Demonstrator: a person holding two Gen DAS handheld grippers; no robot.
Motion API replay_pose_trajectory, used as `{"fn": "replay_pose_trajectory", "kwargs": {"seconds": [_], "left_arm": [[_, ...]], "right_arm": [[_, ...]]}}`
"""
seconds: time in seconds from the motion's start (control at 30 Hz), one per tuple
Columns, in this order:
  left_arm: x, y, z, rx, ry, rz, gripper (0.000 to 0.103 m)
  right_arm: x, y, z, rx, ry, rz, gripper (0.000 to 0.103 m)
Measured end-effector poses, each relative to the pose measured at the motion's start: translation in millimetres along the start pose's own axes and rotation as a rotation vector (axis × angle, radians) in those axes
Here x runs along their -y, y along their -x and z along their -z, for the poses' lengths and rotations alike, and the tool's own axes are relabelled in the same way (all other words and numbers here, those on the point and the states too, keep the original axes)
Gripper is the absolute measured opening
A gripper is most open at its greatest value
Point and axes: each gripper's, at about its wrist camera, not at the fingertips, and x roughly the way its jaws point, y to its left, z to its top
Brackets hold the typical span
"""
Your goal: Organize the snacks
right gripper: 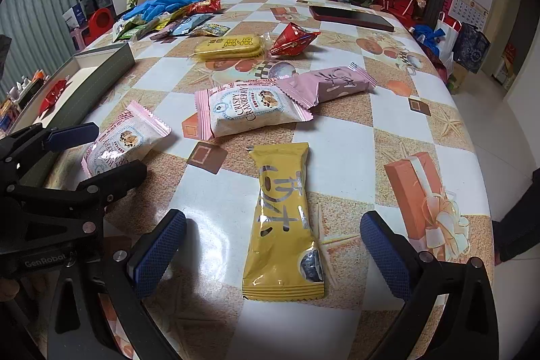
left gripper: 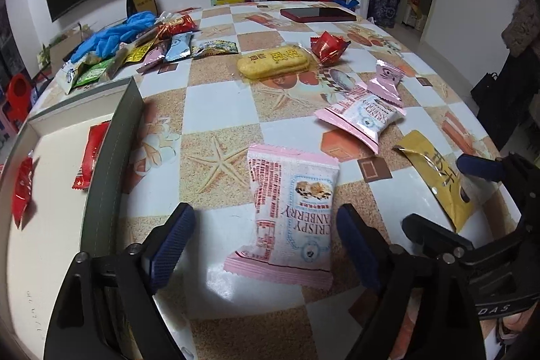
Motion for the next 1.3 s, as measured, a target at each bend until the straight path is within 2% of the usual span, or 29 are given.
{"fn": "replay_pose_trajectory", "kwargs": {"seconds": [0.2,1.3], "left_arm": [[-3.2,-5.9,-2.7,-0.017,0.011,-0.025,0.103],[-4.7,-6.0,-2.5,-0.019,0.024,-0.023,0.103]], "right_arm": [[0.0,-0.1,-0.1,0.000,0.002,0.003,0.103],[0.2,-0.4,-0.5,0.000,0.002,0.002,0.103]]}}
